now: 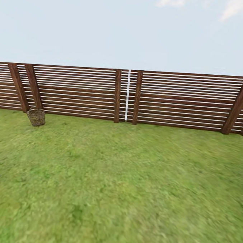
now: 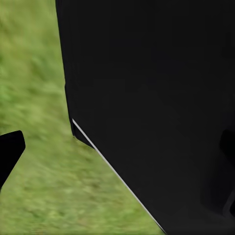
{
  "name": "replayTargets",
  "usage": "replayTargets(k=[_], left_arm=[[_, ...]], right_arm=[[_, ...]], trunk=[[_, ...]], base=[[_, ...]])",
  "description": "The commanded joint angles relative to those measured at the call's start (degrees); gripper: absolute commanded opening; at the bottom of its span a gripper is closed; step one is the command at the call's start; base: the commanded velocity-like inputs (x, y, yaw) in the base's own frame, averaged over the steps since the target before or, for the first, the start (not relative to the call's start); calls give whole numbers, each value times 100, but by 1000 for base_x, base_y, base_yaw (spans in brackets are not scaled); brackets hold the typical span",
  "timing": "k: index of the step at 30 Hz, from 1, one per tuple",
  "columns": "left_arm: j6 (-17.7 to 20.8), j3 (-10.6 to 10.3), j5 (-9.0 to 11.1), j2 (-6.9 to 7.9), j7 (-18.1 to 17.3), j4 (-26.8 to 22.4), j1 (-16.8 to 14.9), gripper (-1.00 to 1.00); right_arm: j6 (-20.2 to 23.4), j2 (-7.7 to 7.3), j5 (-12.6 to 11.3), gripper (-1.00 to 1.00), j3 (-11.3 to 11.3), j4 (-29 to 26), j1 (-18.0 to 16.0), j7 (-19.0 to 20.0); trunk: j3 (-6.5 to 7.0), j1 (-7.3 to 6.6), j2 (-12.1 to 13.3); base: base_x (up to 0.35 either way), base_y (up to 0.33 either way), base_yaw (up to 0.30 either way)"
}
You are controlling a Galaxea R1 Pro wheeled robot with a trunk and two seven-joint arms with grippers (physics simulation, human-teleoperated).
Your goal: Take the three Easter eggs out of the wicker basket on the lawn in the garden, then place them on the lawn next to a single tree (choose any tree) so that all three eggs are next to the same tree and none are left in the basket.
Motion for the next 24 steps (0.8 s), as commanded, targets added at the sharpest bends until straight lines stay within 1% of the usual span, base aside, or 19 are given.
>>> replayTargets(k=[1,10,12,24], left_arm=[[3,-2,-3,0,-3,-14,4,100],[3,-2,-3,-15,-3,-12,4,100],[3,-2,-3,-17,-3,-12,4,100],[3,-2,-3,-27,-3,-9,4,100]], right_arm=[[-1,0,42,100,12,-10,3,-12],[0,0,41,100,5,-10,4,-12],[0,0,39,100,6,-11,4,-16],[0,0,33,100,4,-11,4,-20]], trunk=[[-3,4,-1],[-3,4,-1],[-3,4,-1],[-3,4,-1]], base=[[326,-73,0],[326,-73,2],[326,-73,90],[326,-74,235]])
